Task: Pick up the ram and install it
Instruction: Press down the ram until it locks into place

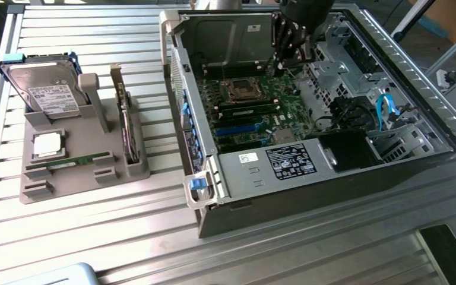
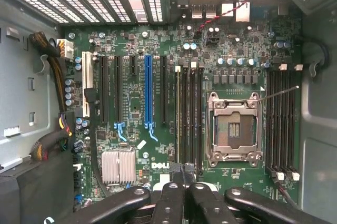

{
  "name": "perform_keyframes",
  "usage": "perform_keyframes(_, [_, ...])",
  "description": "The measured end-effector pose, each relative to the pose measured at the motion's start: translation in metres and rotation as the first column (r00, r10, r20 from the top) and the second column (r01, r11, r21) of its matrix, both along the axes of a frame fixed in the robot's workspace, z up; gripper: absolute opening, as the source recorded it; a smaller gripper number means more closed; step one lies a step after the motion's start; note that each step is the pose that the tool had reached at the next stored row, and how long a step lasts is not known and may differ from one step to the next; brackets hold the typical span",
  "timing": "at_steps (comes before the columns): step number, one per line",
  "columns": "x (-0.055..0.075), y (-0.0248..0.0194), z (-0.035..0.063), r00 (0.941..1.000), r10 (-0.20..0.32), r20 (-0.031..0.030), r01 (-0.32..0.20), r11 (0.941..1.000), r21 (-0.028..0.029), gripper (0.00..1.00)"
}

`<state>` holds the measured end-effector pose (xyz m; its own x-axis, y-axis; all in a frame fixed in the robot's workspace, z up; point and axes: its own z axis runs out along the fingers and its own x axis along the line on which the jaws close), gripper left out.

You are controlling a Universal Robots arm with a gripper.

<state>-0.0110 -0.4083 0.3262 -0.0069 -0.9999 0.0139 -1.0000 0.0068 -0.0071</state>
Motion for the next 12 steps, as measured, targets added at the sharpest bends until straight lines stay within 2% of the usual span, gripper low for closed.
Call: perform_keyframes(12, [0.0013,0.0000,0.0000,1.0000,0.000,0.0000,0.000,1.0000,0.0000,0.11])
